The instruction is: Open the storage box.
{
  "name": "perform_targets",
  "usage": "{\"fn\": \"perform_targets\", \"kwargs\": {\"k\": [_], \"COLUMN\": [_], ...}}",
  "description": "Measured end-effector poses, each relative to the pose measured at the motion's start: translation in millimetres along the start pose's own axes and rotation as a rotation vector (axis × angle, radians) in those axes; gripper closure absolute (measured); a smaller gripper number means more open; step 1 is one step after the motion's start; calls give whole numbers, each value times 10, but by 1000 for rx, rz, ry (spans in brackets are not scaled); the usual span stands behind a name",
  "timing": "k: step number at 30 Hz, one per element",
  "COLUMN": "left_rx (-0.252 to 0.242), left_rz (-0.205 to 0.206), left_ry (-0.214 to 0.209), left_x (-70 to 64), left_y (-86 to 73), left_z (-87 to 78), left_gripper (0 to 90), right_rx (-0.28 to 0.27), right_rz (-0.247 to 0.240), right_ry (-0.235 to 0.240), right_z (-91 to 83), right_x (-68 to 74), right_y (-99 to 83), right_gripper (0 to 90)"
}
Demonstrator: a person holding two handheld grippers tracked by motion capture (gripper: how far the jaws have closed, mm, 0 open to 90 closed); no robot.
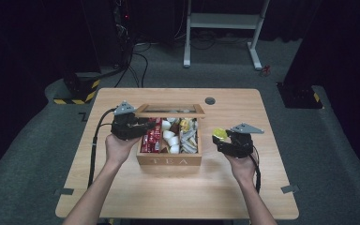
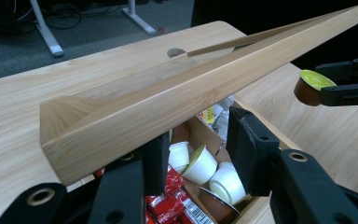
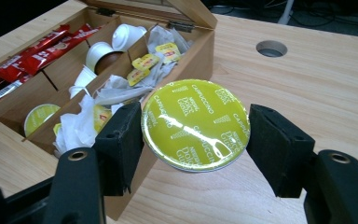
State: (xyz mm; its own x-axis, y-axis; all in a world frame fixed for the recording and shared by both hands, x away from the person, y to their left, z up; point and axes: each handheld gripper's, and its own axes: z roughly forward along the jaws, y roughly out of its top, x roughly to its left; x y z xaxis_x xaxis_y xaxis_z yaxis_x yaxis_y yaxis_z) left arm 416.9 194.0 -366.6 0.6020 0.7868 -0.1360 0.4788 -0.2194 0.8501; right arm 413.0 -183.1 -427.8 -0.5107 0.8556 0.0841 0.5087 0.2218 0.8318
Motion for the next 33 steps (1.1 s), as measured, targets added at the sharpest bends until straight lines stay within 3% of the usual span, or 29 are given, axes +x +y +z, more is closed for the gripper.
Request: {"fn": "perform_targets", "kwargs": {"k": [17, 33], "left_rx": [2, 6], "left_rz": [-4, 1], "left_ry": [-1, 0], "left_x": [-12, -14], "left_y": [-23, -32], "left_z": [0, 0], "left_gripper": [594, 592], "right_rx": [14, 71], "right_rz": [62, 74], "right_ry": [-59, -110], "right_z": [-44, 66], "right_x": [-233, -342], "right_y": [-179, -422], "right_gripper": [372, 371]}}
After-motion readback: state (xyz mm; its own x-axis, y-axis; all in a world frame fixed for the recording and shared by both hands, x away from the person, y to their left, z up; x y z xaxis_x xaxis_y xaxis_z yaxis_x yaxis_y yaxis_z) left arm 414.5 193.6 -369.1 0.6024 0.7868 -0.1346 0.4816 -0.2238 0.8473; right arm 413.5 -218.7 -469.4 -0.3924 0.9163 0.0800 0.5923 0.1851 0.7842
